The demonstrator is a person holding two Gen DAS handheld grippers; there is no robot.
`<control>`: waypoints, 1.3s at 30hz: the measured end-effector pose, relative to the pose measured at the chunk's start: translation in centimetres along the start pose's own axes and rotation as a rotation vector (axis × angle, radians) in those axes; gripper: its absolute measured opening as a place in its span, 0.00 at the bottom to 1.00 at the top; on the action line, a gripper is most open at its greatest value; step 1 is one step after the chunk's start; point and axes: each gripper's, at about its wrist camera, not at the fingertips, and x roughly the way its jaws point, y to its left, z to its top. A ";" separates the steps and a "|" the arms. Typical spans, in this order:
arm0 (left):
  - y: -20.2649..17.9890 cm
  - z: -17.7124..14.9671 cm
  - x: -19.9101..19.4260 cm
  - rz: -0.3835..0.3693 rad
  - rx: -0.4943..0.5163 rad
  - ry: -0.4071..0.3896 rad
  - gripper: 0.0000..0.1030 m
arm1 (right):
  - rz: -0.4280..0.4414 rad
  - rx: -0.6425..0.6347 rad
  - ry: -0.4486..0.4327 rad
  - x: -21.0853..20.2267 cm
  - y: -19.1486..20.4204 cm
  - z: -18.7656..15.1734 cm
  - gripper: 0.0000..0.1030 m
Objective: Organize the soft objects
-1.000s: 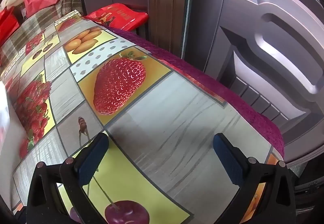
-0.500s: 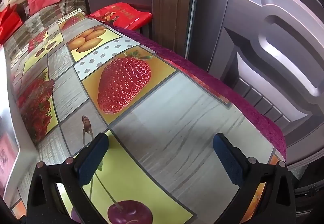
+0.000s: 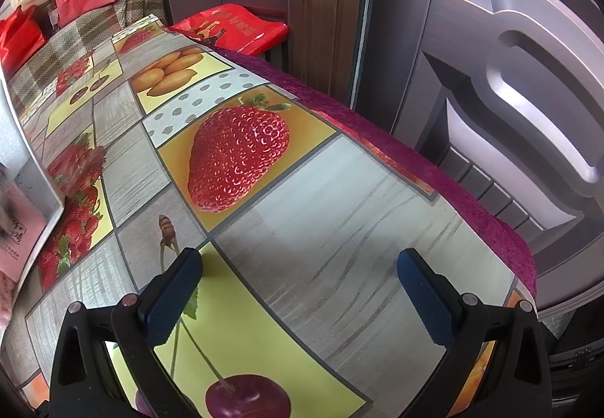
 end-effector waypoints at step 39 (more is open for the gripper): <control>0.2 -0.1 0.0 -0.002 -0.001 -0.002 0.99 | 0.005 0.009 -0.009 0.2 1.6 0.1 1.00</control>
